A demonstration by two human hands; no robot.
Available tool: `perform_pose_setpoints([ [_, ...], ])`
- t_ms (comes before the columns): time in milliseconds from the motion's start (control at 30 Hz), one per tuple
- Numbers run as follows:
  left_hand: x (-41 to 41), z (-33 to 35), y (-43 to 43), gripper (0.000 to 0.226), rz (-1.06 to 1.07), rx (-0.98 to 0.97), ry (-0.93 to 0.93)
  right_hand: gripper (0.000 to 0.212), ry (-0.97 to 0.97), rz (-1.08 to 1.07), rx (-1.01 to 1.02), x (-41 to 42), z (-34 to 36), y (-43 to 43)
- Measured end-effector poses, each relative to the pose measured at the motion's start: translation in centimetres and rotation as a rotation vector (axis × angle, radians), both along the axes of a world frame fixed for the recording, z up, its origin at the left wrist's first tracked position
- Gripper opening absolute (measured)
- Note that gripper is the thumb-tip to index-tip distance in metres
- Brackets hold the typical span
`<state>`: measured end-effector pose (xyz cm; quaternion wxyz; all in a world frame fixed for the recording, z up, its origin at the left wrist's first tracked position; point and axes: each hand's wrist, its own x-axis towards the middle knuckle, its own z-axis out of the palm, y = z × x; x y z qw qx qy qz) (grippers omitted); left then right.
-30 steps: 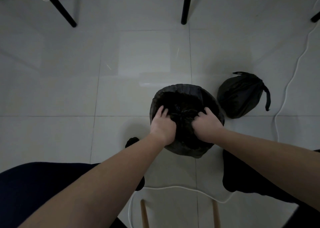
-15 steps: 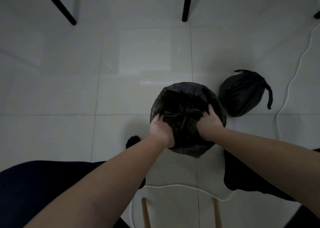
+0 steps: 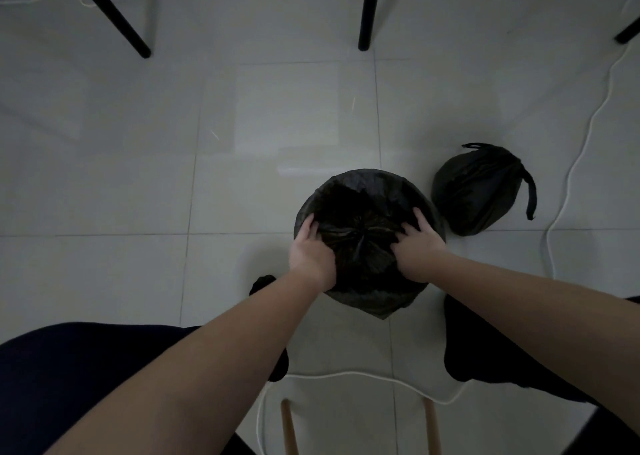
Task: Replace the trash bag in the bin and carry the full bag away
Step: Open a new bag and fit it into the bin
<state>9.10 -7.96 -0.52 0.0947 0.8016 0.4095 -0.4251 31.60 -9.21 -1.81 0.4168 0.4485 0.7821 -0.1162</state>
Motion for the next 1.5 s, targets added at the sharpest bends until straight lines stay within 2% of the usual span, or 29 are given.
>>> perform_pose_setpoints([
  [67, -0.5, 0.0, 0.3, 0.054, 0.029, 0.052, -0.206, 0.033, 0.248, -0.028, 0.192, -0.2, 0.7, 0.0],
  [133, -0.8, 0.6, 0.6, 0.042, 0.087, 0.141, -0.482, 0.025, 0.444, -0.102, 0.415, 0.1, 1.6, 0.1],
  [233, -1.6, 2.0, 1.2, 0.029, 0.315, 0.231, -0.824, 0.024, 0.615, -0.412, 0.618, 0.8, 3.4, 0.5],
  [333, -2.3, 3.6, 1.7, 0.021, 0.697, 0.404, -1.07, 0.017, 0.755, -0.816, 0.755, 2.6, 4.4, 1.3],
  [400, -2.6, 4.1, 2.2, 0.024, 0.964, 0.484, -1.112, 0.024, 0.825, -1.133, 0.701, 3.5, 5.0, 1.8],
  [467, -3.3, 3.9, 2.9, 0.032, 1.179, 0.42, -1.015, 0.032, 0.856, -1.445, 0.507, 3.6, 5.7, 2.2],
  [533, -3.7, 3.7, 3.3, 0.043, 1.435, 0.097, -0.907, 0.039, 0.934, -1.807, 0.14, 3.4, 5.7, 2.5],
  [600, -3.5, 4.0, 2.8, 0.058, 1.733, -0.371, -0.896, 0.056, 0.998, -2.013, -0.19, 3.3, 4.7, 2.4],
  [633, -3.5, 3.9, 2.5, 0.064, 1.814, -0.515, -0.912, 0.065, 1.052, -2.055, -0.28, 3.5, 3.6, 2.4],
  [667, -3.6, 3.5, 2.2, 0.069, 1.862, -0.579, -0.937, 0.071, 1.12, -2.094, -0.346, 3.5, 2.8, 2.6],
  [767, -4.3, 2.1, 2.1, 0.085, 1.95, -0.597, -0.909, 0.076, 1.215, -2.209, -0.334, 3.4, 1.6, 3.0],
  [833, -4.7, 1.5, 2.7, 0.086, 1.885, -0.401, -0.851, 0.069, 1.138, -2.167, -0.172, 3.2, 2.1, 3.2],
  [900, -5.0, 1.4, 3.6, 0.076, 1.777, -0.174, -0.916, 0.054, 0.993, -2.052, 0.073, 3.4, 2.9, 3.3],
  [933, -4.9, 1.6, 4.1, 0.069, 1.752, -0.145, -0.971, 0.05, 0.92, -2.01, 0.184, 3.6, 3.2, 3.2],
  [1000, -4.3, 2.4, 4.5, 0.058, 1.784, -0.263, -1.013, 0.049, 0.887, -2.002, 0.277, 3.9, 2.8, 2.9],
  [1033, -4.0, 2.9, 4.4, 0.058, 1.796, -0.344, -1.0, 0.051, 0.912, -2.027, 0.233, 3.8, 2.6, 2.8],
  [1133, -4.4, 3.4, 3.8, 0.073, 1.752, -0.443, -0.838, 0.056, 1.107, -2.067, -0.091, 2.5, 2.6, 3.1],
  [1200, -5.0, 3.2, 3.7, 0.083, 1.644, -0.343, -0.709, 0.057, 1.214, -2.075, -0.105, 2.3, 2.6, 4.0],
  [1267, -5.5, 2.5, 4.1, 0.085, 1.535, -0.132, -0.716, 0.051, 1.119, -2.024, 0.101, 2.7, 2.9, 4.8],
  [1300, -5.5, 2.3, 4.4, 0.081, 1.51, -0.09, -0.761, 0.047, 1.003, -1.98, 0.201, 3.1, 3.0, 4.9],
  [1333, -5.3, 2.2, 4.6, 0.077, 1.54, -0.132, -0.809, 0.046, 0.893, -1.937, 0.255, 3.6, 3.2, 4.7],
  [1400, -4.8, 2.0, 4.7, 0.071, 1.67, -0.326, -0.853, 0.051, 0.744, -1.902, 0.156, 3.8, 3.9, 3.6],
  [1500, -4.2, 2.0, 3.9, 0.074, 1.756, -0.479, -0.845, 0.067, 0.782, -2.026, -0.28, 3.1, 4.1, 1.9],
])
